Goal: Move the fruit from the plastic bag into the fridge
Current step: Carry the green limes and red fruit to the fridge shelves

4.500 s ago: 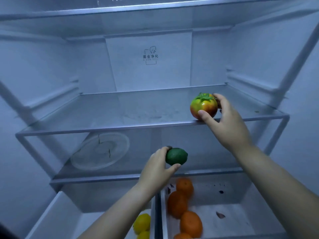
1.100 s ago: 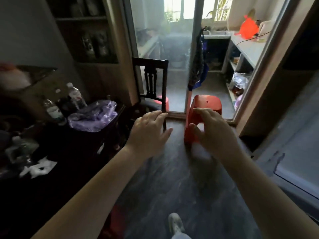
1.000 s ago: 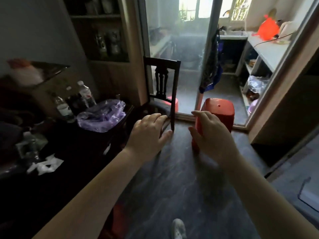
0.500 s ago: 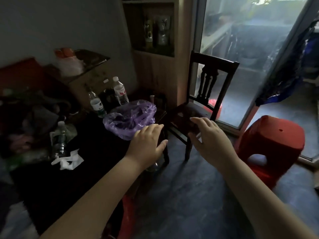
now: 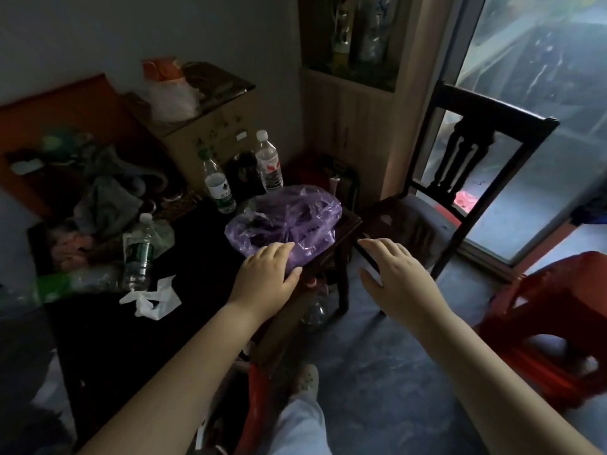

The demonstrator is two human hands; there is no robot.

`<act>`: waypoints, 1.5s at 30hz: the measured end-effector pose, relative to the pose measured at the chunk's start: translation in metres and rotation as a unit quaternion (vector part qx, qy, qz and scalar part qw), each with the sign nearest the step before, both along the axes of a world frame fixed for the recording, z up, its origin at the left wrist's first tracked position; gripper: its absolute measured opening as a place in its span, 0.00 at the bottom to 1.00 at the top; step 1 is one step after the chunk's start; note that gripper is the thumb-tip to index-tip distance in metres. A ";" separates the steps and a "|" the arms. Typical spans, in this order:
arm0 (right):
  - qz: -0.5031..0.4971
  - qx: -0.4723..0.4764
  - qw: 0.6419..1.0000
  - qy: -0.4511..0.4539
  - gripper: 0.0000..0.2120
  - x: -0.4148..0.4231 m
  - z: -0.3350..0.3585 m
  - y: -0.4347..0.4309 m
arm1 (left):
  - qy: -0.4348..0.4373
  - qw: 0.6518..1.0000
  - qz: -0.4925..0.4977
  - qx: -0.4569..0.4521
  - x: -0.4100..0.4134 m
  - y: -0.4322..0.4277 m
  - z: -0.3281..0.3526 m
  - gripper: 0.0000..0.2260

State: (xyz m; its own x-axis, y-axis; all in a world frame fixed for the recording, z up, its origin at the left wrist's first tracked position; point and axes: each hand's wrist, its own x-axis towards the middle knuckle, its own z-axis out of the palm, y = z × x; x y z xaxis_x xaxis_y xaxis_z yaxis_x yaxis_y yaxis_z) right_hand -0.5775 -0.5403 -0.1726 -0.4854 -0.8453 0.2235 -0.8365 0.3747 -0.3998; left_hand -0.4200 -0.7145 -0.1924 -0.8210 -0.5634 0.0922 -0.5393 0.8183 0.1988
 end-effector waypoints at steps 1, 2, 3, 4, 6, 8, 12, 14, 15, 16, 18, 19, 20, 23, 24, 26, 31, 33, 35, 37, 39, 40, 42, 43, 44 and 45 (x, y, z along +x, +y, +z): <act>0.001 0.005 1.000 0.000 0.23 -0.006 -0.004 -0.010 | 0.004 1.000 0.003 0.005 -0.004 -0.012 -0.003 0.23; 0.002 0.010 1.000 0.000 0.23 -0.011 -0.008 -0.021 | 0.005 1.000 0.006 0.009 -0.009 -0.024 -0.007 0.23; 0.004 0.015 1.000 0.000 0.23 -0.017 -0.012 -0.033 | 0.005 1.000 0.007 0.012 -0.014 -0.037 -0.012 0.23; 0.005 0.019 1.000 0.000 0.23 -0.023 -0.016 -0.048 | 0.003 1.000 0.009 0.016 -0.018 -0.051 -0.017 0.23; 0.007 0.031 0.999 0.001 0.22 -0.035 -0.021 -0.082 | -0.004 1.000 0.012 0.025 -0.029 -0.079 -0.027 0.23; 0.020 0.044 0.999 0.000 0.23 -0.046 -0.027 -0.121 | -0.014 0.999 0.013 0.031 -0.038 -0.106 -0.036 0.23; 0.045 0.097 0.994 -0.016 0.23 -0.056 -0.048 -0.194 | -0.039 0.998 0.004 0.057 -0.049 -0.155 -0.060 0.22; 0.059 0.127 0.990 -0.024 0.22 -0.059 -0.064 -0.223 | -0.054 0.996 -0.004 0.073 -0.051 -0.174 -0.075 0.22; 0.065 0.142 0.987 -0.027 0.22 -0.060 -0.073 -0.235 | -0.062 0.994 -0.009 0.086 -0.052 -0.182 -0.083 0.22; 0.069 0.158 0.984 -0.032 0.22 -0.061 -0.083 -0.246 | -0.071 0.992 -0.012 0.101 -0.052 -0.189 -0.091 0.21; 0.074 0.189 0.978 -0.047 0.22 -0.063 -0.101 -0.263 | -0.094 0.988 -0.016 0.123 -0.051 -0.198 -0.106 0.21; 0.077 0.206 0.974 -0.049 0.22 -0.065 -0.110 -0.270 | -0.105 0.986 -0.016 0.132 -0.050 -0.201 -0.113 0.21; 0.082 0.222 0.970 -0.048 0.22 -0.066 -0.119 -0.277 | -0.113 0.983 -0.015 0.144 -0.049 -0.204 -0.120 0.22; 0.094 0.271 0.957 -0.039 0.21 -0.071 -0.136 -0.289 | -0.123 0.979 -0.018 0.165 -0.050 -0.207 -0.135 0.22; 0.099 0.287 0.952 -0.036 0.21 -0.072 -0.141 -0.293 | -0.125 0.977 -0.017 0.170 -0.050 -0.208 -0.139 0.22; 0.109 0.311 0.943 -0.034 0.21 -0.074 -0.150 -0.298 | -0.130 0.975 -0.011 0.179 -0.052 -0.209 -0.145 0.22; 0.142 0.311 0.939 -0.043 0.22 -0.077 -0.167 -0.304 | -0.163 0.972 0.010 0.170 -0.054 -0.212 -0.154 0.23; 0.159 0.305 0.938 -0.041 0.21 -0.080 -0.170 -0.307 | -0.187 0.969 0.022 0.160 -0.055 -0.214 -0.156 0.24; 0.175 0.300 0.937 -0.042 0.22 -0.082 -0.171 -0.312 | -0.206 0.966 0.034 0.153 -0.055 -0.216 -0.155 0.25; 0.182 0.298 0.936 -0.054 0.25 -0.085 -0.169 -0.317 | -0.217 0.965 0.046 0.142 -0.057 -0.219 -0.154 0.25; 0.187 0.293 0.935 -0.066 0.28 -0.088 -0.166 -0.325 | -0.218 0.965 0.062 0.134 -0.059 -0.224 -0.151 0.25; 0.190 0.285 0.937 -0.065 0.29 -0.089 -0.165 -0.329 | -0.217 0.965 0.068 0.129 -0.060 -0.227 -0.150 0.25; 0.199 0.275 0.939 -0.056 0.30 -0.091 -0.162 -0.337 | -0.220 0.965 0.076 0.117 -0.062 -0.231 -0.147 0.26; 0.205 0.274 0.938 -0.051 0.31 -0.092 -0.160 -0.341 | -0.222 0.965 0.080 0.113 -0.063 -0.234 -0.146 0.26; 0.211 0.276 0.936 -0.049 0.32 -0.093 -0.160 -0.345 | -0.223 0.965 0.083 0.110 -0.063 -0.236 -0.145 0.27; 0.214 0.279 0.935 -0.050 0.32 -0.094 -0.159 -0.349 | -0.223 0.965 0.087 0.109 -0.064 -0.238 -0.144 0.28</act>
